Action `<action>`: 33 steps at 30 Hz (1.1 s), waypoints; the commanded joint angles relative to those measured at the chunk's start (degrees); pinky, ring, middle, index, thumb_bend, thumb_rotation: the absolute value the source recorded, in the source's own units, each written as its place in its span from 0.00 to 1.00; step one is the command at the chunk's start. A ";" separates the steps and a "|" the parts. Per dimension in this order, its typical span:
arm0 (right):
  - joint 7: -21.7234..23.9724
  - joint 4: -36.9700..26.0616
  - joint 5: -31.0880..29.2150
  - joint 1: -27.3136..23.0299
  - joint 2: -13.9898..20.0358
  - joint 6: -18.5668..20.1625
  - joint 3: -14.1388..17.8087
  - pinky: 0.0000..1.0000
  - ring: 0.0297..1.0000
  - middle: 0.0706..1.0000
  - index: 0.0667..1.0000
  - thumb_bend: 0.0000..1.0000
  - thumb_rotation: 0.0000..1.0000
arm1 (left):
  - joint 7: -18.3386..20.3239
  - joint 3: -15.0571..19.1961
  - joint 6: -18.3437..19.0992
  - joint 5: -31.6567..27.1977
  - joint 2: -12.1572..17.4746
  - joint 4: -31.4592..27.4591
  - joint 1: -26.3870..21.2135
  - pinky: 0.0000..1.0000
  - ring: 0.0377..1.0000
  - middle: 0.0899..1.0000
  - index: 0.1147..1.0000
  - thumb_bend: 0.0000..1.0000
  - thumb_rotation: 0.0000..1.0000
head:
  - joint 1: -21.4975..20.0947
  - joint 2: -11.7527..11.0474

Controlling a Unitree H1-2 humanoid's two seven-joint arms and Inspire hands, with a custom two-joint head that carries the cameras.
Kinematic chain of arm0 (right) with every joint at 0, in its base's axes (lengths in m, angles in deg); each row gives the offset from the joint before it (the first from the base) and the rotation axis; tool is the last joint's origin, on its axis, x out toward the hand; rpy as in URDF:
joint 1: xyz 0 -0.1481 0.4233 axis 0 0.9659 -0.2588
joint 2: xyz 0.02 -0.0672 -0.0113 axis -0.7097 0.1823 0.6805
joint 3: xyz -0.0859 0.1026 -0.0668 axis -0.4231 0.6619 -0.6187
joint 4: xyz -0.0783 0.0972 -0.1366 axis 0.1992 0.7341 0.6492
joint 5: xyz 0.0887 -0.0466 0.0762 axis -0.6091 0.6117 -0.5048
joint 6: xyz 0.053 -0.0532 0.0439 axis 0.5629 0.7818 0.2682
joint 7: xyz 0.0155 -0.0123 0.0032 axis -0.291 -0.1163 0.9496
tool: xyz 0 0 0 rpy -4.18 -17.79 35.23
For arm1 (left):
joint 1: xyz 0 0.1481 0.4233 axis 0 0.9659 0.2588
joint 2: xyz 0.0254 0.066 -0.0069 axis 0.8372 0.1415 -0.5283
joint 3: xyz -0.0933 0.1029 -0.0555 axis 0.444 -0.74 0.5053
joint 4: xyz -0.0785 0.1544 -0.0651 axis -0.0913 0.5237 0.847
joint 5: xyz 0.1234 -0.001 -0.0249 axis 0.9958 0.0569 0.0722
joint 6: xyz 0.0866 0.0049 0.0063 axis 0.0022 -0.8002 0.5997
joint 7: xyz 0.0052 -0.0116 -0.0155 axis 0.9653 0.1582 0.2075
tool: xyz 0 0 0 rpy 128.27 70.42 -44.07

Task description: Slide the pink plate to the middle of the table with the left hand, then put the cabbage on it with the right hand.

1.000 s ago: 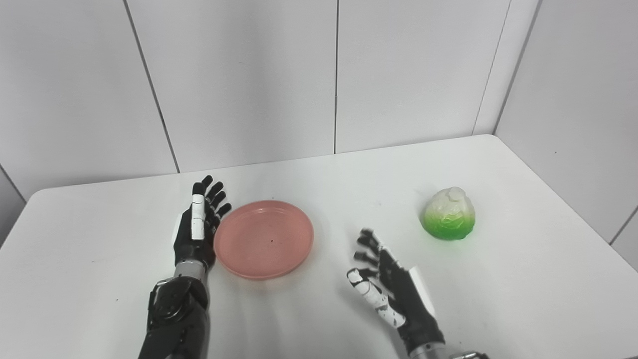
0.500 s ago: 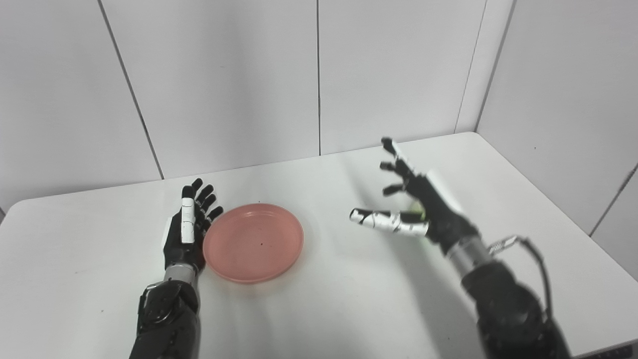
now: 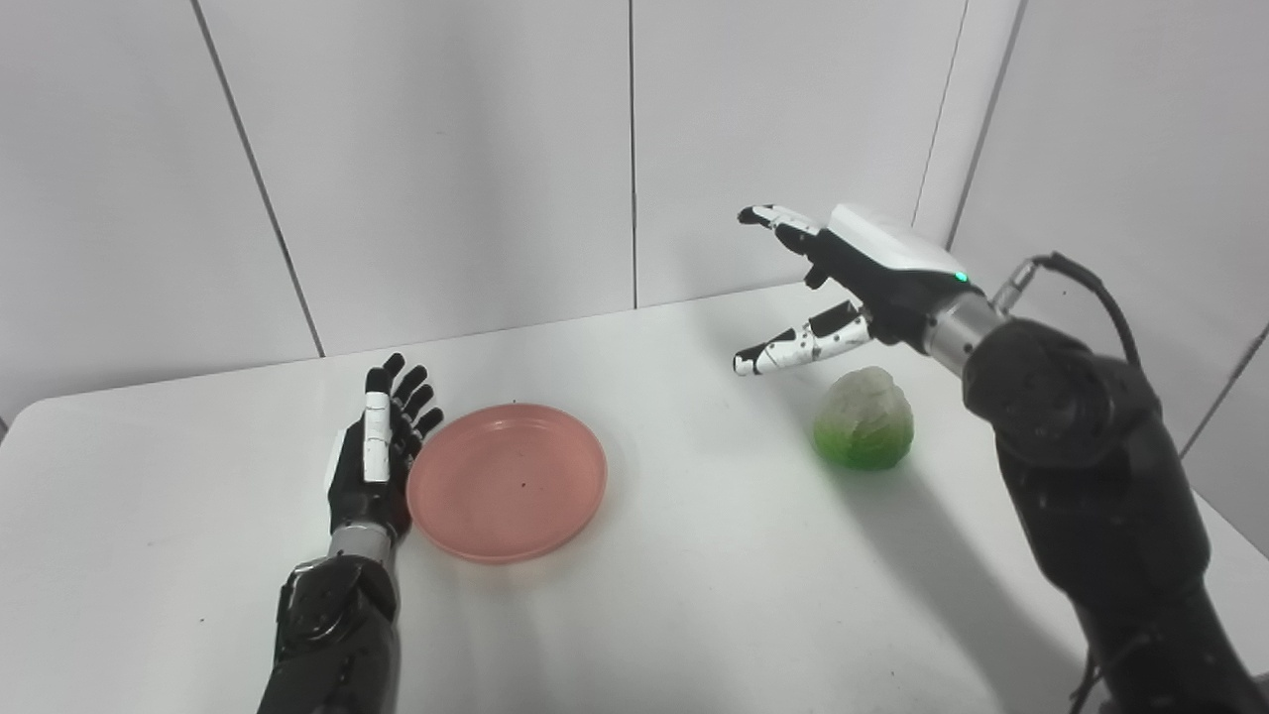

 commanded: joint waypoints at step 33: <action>-1.23 27.99 6.82 -9.13 12.45 -8.25 -16.85 0.80 0.95 0.97 0.89 1.00 0.42 | 0.06 -0.10 0.97 0.33 -0.06 1.20 0.50 0.86 0.92 0.90 0.93 1.00 0.89 | 0.97 0.07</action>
